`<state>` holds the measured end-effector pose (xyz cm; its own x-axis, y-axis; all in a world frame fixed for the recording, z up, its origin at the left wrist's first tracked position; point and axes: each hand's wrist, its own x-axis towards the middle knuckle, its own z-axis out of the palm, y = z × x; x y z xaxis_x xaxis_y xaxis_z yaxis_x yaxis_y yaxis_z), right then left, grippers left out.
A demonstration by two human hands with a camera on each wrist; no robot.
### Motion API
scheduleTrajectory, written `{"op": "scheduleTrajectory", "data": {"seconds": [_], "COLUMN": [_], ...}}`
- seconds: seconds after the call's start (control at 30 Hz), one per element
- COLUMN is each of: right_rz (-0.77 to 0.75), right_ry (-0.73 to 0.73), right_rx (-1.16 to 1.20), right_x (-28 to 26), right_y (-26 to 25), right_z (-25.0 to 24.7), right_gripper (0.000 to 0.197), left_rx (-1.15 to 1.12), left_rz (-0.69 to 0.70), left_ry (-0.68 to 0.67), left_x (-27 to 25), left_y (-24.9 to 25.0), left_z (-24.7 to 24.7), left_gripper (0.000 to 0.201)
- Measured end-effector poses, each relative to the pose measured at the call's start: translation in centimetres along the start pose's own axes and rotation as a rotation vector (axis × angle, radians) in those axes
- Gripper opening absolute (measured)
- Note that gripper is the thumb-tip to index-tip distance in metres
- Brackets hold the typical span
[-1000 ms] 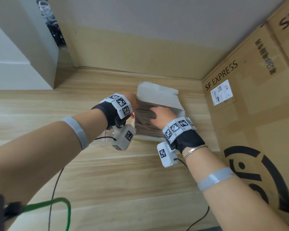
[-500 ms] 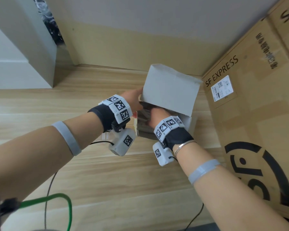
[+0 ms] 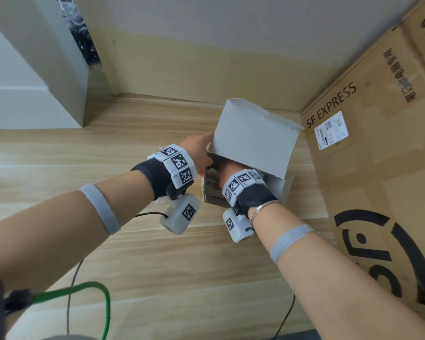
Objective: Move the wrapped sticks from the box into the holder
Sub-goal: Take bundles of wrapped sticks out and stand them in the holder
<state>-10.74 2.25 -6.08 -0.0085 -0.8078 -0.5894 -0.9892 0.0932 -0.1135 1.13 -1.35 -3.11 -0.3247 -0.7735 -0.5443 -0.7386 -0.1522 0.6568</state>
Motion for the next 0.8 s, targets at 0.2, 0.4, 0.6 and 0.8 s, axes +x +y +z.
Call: {"op": "scheduleTrajectory", "data": {"seconds": [0.2, 0.4, 0.6, 0.8], "right_rz": [-0.017, -0.082, -0.129, -0.128], "right_ry": [-0.035, 0.007, 0.079, 0.181], "right_rx": [0.041, -0.007, 0.243, 0.563], "right_x": [0.0, 0.1, -0.6, -1.0], "right_y": [-0.3, 0.1, 1.0, 1.6], "right_z": [-0.6, -1.0, -1.8, -2.4], "right_gripper": [0.047, 0.026, 0.031, 0.023], "left_rx": [0.106, 0.186, 0.160, 0.184], "left_rz": [0.010, -0.021, -0.079, -0.117], "left_ry": [0.011, 0.054, 0.037, 0.063], "left_x": [0.2, 0.7, 1.9, 3.1], "left_y": [-0.1, -0.3, -0.6, -0.8], "left_z": [-0.5, -0.8, -0.8, -0.7], "left_gripper": [0.067, 0.044, 0.042, 0.036]}}
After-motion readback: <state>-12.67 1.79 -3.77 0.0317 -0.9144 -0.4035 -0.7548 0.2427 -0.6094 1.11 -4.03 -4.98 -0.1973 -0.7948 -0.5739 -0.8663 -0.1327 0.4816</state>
